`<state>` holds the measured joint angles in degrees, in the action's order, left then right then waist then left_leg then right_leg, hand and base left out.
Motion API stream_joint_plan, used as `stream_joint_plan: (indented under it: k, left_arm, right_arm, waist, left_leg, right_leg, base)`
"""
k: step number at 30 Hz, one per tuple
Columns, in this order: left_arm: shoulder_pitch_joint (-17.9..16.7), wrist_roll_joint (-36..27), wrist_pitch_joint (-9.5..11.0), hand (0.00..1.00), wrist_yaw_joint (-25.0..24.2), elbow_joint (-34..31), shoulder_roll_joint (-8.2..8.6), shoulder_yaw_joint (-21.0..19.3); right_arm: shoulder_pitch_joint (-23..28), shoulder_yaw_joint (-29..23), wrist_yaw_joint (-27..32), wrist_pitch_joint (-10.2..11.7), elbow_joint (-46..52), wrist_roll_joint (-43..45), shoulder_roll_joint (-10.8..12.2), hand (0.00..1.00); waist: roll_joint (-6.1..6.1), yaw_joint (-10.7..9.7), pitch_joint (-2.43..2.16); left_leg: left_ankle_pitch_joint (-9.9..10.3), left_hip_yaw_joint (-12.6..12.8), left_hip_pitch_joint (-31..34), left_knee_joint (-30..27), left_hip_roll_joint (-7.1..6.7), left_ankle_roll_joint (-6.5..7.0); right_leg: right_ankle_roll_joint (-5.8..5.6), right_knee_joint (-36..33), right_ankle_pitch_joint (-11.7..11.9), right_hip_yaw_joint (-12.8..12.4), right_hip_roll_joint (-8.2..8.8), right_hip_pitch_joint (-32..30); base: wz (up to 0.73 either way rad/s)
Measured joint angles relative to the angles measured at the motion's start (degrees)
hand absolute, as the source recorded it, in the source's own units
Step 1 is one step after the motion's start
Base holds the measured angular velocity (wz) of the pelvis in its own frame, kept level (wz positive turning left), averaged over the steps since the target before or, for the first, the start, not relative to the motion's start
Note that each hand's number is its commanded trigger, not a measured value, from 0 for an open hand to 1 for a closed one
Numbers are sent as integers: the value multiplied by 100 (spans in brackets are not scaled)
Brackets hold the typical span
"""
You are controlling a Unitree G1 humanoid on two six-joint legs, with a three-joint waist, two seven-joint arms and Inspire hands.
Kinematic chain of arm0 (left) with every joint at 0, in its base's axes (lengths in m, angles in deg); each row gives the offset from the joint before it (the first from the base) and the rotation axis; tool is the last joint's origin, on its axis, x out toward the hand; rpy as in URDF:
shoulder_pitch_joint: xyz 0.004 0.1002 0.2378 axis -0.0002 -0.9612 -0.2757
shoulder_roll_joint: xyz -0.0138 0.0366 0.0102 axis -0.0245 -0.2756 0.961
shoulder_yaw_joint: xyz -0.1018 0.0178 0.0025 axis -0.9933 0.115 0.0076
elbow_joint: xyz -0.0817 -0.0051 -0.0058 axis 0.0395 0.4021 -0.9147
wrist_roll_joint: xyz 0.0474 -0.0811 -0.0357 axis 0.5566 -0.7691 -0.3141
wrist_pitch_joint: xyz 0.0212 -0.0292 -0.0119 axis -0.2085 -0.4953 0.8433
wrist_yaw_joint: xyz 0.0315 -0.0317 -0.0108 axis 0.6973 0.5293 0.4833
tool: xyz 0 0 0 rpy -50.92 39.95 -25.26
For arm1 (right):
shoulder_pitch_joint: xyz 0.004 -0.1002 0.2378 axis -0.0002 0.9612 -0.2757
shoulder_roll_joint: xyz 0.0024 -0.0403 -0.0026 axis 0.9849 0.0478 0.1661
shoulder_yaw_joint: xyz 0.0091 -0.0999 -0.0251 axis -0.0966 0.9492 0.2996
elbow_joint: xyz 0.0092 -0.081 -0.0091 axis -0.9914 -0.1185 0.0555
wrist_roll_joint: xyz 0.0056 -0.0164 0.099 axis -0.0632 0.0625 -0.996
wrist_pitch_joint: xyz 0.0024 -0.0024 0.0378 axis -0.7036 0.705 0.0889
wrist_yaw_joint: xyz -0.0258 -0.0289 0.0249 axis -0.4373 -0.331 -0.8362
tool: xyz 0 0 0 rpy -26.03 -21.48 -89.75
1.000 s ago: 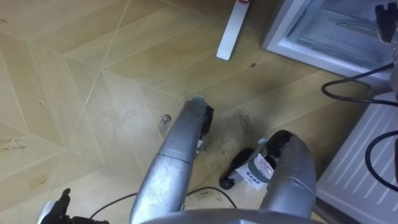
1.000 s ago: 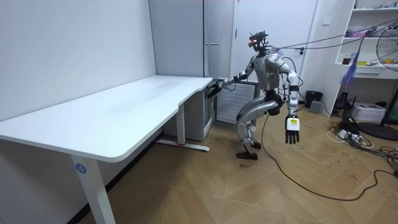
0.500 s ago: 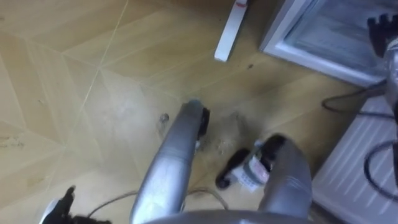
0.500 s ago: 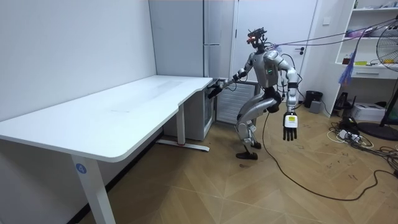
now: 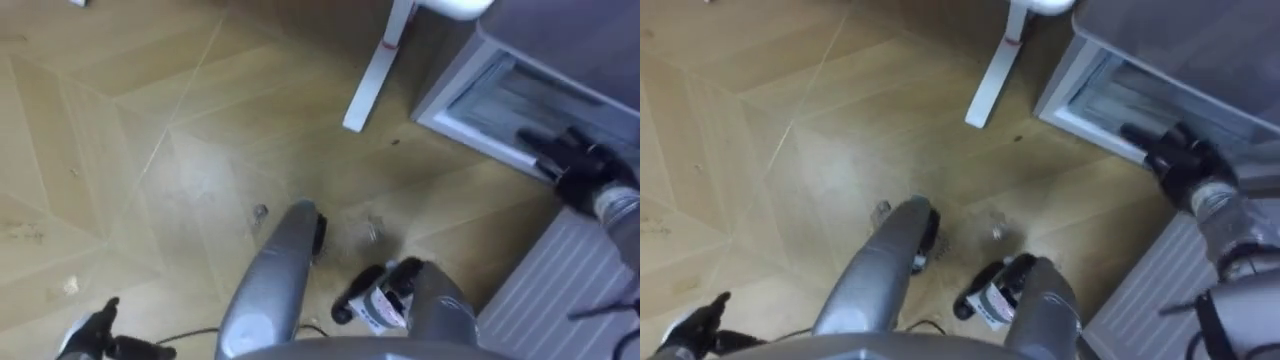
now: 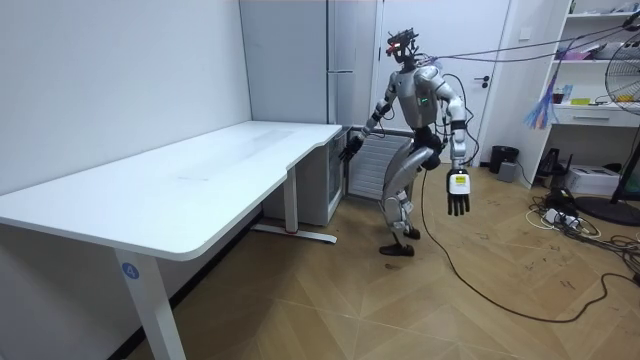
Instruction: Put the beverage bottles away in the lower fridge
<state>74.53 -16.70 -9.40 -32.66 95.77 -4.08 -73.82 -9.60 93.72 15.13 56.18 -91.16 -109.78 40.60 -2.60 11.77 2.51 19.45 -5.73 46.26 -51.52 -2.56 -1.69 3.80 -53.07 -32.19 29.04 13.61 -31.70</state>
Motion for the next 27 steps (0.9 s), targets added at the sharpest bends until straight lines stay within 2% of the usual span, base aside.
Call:
stream_joint_plan:
  k: [4, 6, 10, 11, 13, 15, 16, 18, 22, 24, 27]
  left_arm:
    - [146, 13, -2, 0, -7, 76, 184, -30]
    - [313, 88, 4, 0, -38, 311, 381, -42]
    - [321, 306, -1, 0, -52, 338, 685, -48]
    - [321, 344, -1, 0, -44, 403, 770, -48]
    - [258, 467, -14, 0, -36, 476, 867, -48]
    - [208, 460, -12, 0, 20, 653, 999, -149]
    - [205, 460, -14, 0, 37, 698, 1017, -157]
    - [137, 589, -21, 0, 42, 696, 1024, -184]
    - [110, 788, -115, 0, 61, 740, 1123, -419]
    - [125, 799, -166, 0, 88, 729, 1247, -506]
    - [128, 835, -194, 0, 98, 741, 1353, -674]
  right_arm:
    - [287, 58, -185, -114, -152, 1021, 104, 0]
    - [433, 76, -297, -177, -248, 1632, 309, 0]
    - [893, -36, -359, -245, -227, 2493, 613, 0]
    - [1074, -52, -352, -282, -211, 2623, 711, 0]
    - [1316, -91, -339, -285, -144, 2986, 861, 0]
    - [1530, -92, -264, -283, -100, 3377, 1050, 0]
    - [1639, -92, -238, -283, -86, 3448, 1093, 0]
    - [1918, -167, -62, -283, 83, 3647, 1231, 0]
    - [2127, -372, 142, -274, 154, 3705, 1479, 0]
    - [2184, -480, 266, -271, 161, 3696, 1562, 0]
    - [2253, -558, 409, -232, 225, 3668, 1624, 0]
  waist:
    - [55, -28, -15]
    - [50, -45, -16]
    - [63, -122, -44]
    - [49, -137, -57]
    - [41, -163, -119]
    - [10, -196, -133]
    - [-13, -215, -145]
    - [-106, -257, -207]
    - [-175, -399, -181]
    - [-170, -435, -172]
    - [-152, -481, -174]
  left_leg:
    - [-8, 5, -514, 379, 45, 12]
    - [-38, 24, -895, 675, 76, 7]
    - [-220, 37, -1449, 1249, 99, 21]
    - [-301, 72, -1678, 1472, 106, 29]
    - [-384, 129, -2008, 1818, 164, 36]
    - [-469, 224, -2477, 2197, 188, 39]
    - [-492, 266, -2578, 2288, 188, 48]
    - [-564, 429, -2921, 2589, 194, 65]
    - [-569, 476, -3360, 2781, 195, 69]
    - [-563, 580, -3468, 2792, 241, 80]
    - [-546, 705, -3509, 2804, 294, 106]
  right_leg:
    - [-76, 532, 141, -109, -209, 513]
    - [-113, 885, 252, -134, -301, 860]
    - [-181, 1635, 529, -58, -470, 1471]
    - [-207, 1926, 644, -64, -526, 1692]
    - [-241, 2402, 862, -129, -668, 2013]
    - [-275, 2869, 1069, -186, -772, 2451]
    - [-284, 2962, 1101, -177, -773, 2534]
    - [-334, 3303, 1239, -219, -815, 2869]
    - [-382, 3756, 1401, -241, -900, 3333]
    - [-401, 3931, 1530, -340, -966, 3480]
    - [-399, 3958, 1591, -540, -1028, 3471]
  base:
    - [1]
    - [-6]
    - [10]
    - [5]
    - [-14]
    - [-22]
    - [-14]
    - [-12]
    - [-8]
    - [-20]
    - [-25]
